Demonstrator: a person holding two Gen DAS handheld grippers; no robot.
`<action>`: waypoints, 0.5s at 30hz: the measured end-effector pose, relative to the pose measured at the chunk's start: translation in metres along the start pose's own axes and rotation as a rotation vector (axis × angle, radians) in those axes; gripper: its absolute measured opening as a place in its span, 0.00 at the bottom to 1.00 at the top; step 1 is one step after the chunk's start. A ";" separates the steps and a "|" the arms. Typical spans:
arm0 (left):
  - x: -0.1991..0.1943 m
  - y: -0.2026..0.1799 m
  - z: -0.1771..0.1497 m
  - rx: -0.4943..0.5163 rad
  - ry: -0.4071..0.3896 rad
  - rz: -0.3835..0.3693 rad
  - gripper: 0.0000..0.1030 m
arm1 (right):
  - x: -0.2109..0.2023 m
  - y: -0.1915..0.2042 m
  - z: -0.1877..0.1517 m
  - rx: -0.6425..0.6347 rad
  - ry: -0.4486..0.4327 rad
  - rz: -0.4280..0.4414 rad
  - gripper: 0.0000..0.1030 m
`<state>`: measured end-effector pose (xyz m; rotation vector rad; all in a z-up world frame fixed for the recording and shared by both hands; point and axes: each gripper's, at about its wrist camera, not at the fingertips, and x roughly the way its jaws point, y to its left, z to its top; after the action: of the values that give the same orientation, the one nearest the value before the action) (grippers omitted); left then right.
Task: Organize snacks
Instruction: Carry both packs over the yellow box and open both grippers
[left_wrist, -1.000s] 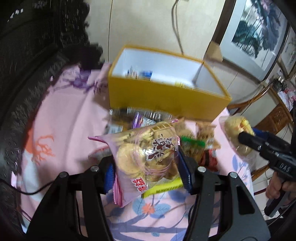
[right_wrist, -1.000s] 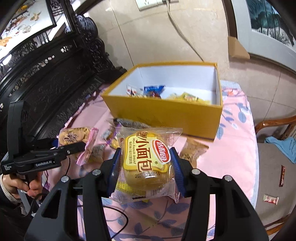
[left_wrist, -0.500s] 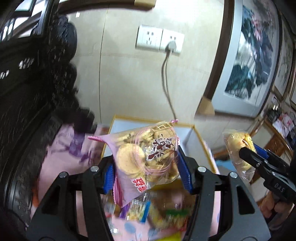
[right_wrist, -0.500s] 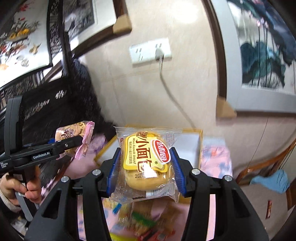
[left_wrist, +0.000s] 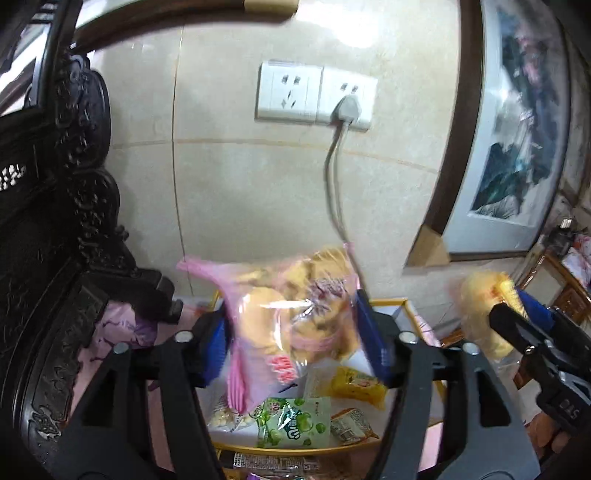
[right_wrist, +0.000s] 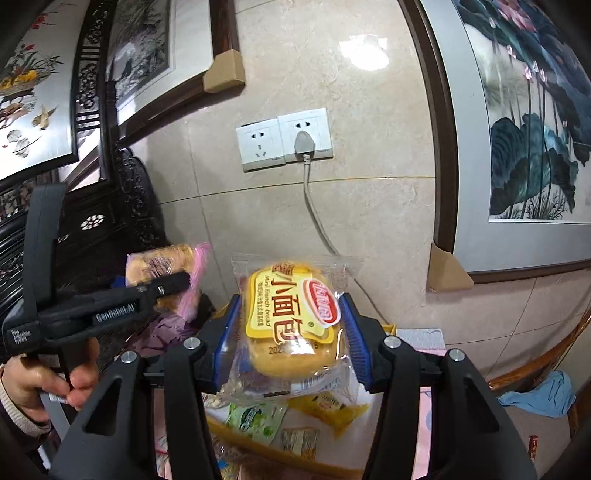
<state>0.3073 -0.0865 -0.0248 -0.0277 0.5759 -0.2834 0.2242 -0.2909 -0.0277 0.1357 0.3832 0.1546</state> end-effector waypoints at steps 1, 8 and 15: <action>0.000 0.000 0.000 -0.008 0.003 0.032 0.88 | 0.001 -0.001 0.002 0.015 0.002 -0.013 0.83; -0.035 0.004 -0.002 -0.010 -0.075 0.046 0.96 | -0.026 -0.004 -0.004 0.012 -0.030 -0.022 0.99; -0.056 0.022 -0.028 -0.057 -0.022 0.053 0.96 | -0.038 -0.014 -0.037 0.050 0.062 -0.045 0.99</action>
<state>0.2525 -0.0489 -0.0211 -0.0708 0.5622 -0.2152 0.1766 -0.3074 -0.0504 0.1719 0.4516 0.1050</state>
